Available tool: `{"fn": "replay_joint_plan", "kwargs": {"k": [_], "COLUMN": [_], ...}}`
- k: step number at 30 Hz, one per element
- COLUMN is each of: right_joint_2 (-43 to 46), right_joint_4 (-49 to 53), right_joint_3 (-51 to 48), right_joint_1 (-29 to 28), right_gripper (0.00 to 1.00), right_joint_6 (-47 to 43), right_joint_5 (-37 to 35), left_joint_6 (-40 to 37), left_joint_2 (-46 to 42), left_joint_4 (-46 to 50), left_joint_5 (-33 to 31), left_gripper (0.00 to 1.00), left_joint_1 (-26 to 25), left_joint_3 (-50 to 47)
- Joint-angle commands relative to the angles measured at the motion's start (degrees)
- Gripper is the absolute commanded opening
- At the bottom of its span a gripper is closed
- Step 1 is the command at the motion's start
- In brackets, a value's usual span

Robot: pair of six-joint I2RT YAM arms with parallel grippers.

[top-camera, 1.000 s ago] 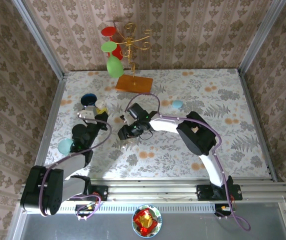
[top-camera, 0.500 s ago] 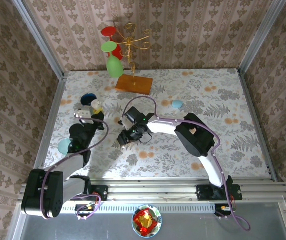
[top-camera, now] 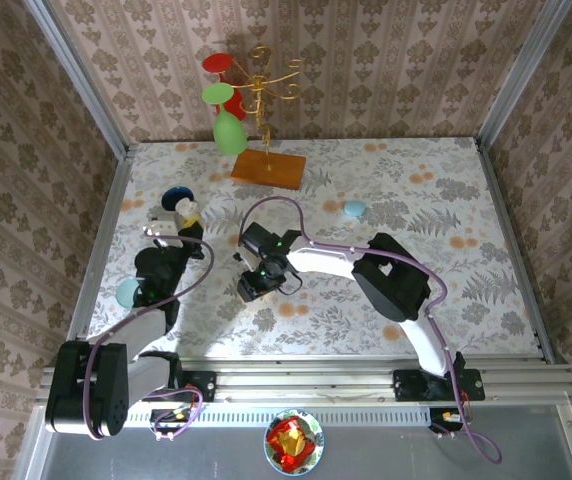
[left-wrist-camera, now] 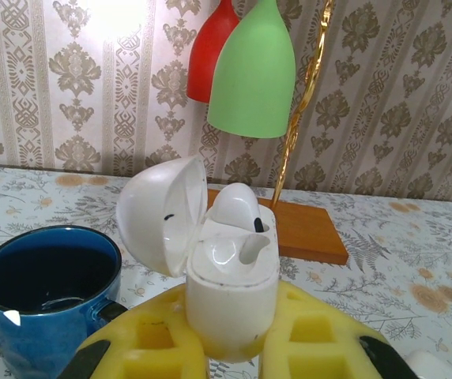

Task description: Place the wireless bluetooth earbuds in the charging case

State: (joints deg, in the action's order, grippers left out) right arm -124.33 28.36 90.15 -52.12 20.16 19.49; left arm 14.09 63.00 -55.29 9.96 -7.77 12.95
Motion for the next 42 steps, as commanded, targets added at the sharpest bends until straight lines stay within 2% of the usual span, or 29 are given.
{"fn": "replay_joint_plan", "kwargs": {"k": [1,9,16,27,36,42], "right_joint_2": [-3.11,-6.39,-3.01,8.99,20.12,25.05], "right_joint_4": [7.31,8.81,8.12,0.22,1.37,4.45], "right_joint_3": [3.34,6.75,3.88,-13.65,-28.93,-34.24], "right_joint_1": [-0.86,-1.41,-1.00,5.33,12.55,14.76], "right_gripper": [0.40,0.34,0.25,0.24,0.25,0.25], "right_joint_6": [-1.60,-0.58,0.38,3.58,3.50,3.85], "right_joint_5": [-4.36,-5.41,-8.99,-8.66,-13.51,-17.97], "left_joint_6": [-1.39,-0.73,-1.00,-0.89,0.82,1.03], "left_joint_2": [-1.20,0.17,0.15,0.72,1.46,2.34], "left_joint_4": [-0.39,-2.43,-2.44,-3.78,-4.62,-5.54], "left_joint_5": [-0.22,0.84,0.96,3.46,3.62,4.15], "left_gripper": [0.05,0.05,0.06,0.06,0.06,0.06], "left_joint_1": [0.54,0.49,0.48,0.51,0.04,-0.45], "left_joint_3": [0.39,-0.16,-0.16,-0.64,-1.34,-1.26]}}
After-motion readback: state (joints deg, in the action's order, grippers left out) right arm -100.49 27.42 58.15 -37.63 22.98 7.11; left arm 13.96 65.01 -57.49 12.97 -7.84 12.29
